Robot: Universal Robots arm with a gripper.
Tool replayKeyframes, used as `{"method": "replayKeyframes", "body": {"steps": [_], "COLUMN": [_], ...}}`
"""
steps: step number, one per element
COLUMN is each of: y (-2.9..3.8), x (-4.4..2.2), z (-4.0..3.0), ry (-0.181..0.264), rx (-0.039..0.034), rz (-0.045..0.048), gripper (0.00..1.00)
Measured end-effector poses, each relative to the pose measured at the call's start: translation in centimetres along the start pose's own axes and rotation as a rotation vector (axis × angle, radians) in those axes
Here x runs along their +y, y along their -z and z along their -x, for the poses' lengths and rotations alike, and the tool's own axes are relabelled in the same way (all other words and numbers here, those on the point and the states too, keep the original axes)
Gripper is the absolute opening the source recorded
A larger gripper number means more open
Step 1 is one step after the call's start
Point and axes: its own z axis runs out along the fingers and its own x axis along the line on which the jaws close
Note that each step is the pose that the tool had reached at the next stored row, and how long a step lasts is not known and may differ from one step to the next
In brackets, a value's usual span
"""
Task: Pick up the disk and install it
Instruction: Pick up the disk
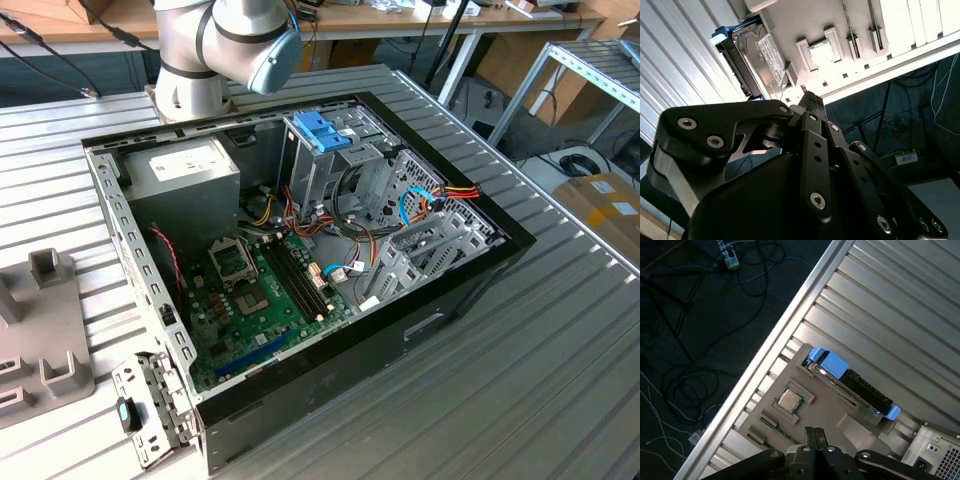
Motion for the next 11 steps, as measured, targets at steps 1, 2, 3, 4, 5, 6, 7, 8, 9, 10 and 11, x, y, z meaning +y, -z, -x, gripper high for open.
{"method": "replayKeyframes", "body": {"steps": [1,2,3,4,5,6,7,8,9,10,11], "y": [0.00,0.00,0.00,0.00,0.00,0.00,0.00,0.00,0.00,0.00,0.00], "x": [0.00,0.00,0.00,0.00,0.00,0.00,0.00,0.00,0.00,0.00,0.00], "z": [0.00,0.00,0.00,0.00,0.00,0.00,0.00,0.00,0.00,0.00,0.00], "ry": [0.003,0.007,0.013,0.020,0.024,0.027,0.031,0.035,0.040,0.043,0.048], "rx": [0.0002,0.0003,0.0005,0.0009,0.0010,0.0012,0.0014,0.0015,0.0017,0.0019,0.0021], "rz": [0.0001,0.0002,0.0003,0.0005,0.0006,0.0007,0.0008,0.0008,0.0010,0.0011,0.0012], "gripper": [0.10,0.10,0.10,0.10,0.10,0.10,0.10,0.10,0.10,0.10,0.10]}}
